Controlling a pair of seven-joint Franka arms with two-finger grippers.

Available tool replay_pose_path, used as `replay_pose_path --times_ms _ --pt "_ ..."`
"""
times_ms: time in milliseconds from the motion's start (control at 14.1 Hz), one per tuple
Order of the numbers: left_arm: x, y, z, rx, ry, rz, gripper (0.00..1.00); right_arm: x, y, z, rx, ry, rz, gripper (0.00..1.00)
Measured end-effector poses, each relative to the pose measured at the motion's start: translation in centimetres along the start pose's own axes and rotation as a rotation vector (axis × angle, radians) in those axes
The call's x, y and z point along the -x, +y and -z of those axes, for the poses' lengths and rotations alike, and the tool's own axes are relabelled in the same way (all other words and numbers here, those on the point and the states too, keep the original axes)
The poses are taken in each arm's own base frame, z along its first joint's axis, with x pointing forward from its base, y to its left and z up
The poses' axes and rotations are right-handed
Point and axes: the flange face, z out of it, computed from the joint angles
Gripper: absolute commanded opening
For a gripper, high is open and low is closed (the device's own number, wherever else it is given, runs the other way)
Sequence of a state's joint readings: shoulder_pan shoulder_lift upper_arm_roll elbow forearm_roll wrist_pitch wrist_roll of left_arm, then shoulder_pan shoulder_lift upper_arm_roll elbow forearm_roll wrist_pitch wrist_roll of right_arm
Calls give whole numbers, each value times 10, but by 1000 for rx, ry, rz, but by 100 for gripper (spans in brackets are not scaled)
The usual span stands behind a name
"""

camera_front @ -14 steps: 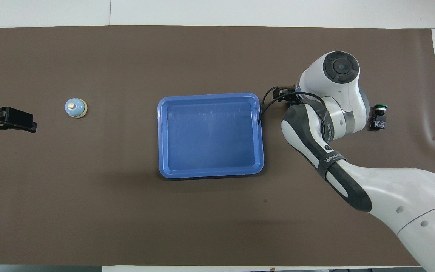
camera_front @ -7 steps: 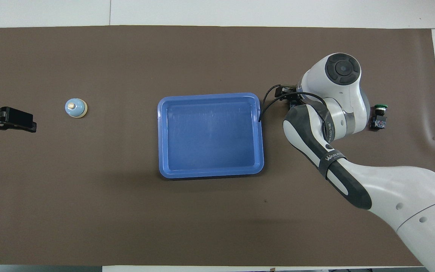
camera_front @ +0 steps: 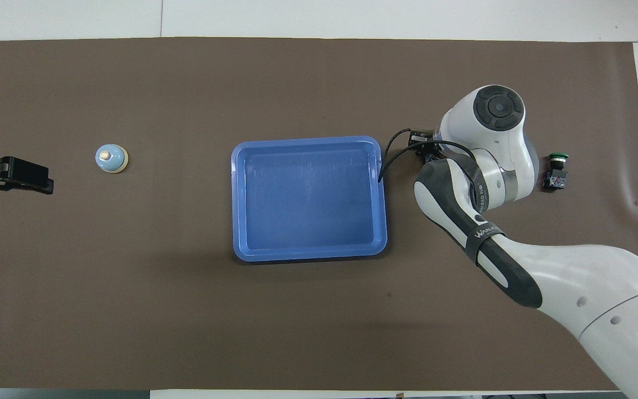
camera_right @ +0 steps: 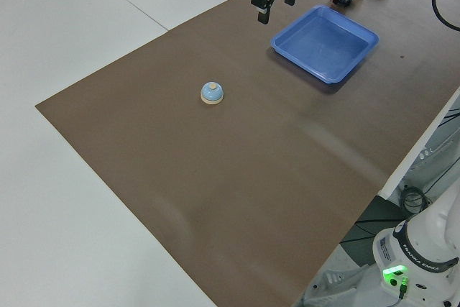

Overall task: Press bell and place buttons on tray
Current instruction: 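Reach the right gripper to the red-capped button and grasp it, then carry the red button with the right gripper into the blue tray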

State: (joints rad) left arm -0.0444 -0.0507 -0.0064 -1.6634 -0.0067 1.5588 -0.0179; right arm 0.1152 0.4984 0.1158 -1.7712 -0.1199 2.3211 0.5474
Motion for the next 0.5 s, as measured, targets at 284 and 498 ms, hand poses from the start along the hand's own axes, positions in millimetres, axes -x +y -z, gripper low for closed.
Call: replay_pose_path --times_ms 284,498 --pt "0 0 0 0 0 0 100 0 -5 7 10 -15 3 0" --pt "0 0 0 0 0 0 100 -5 -18 40 27 -54 10 0"
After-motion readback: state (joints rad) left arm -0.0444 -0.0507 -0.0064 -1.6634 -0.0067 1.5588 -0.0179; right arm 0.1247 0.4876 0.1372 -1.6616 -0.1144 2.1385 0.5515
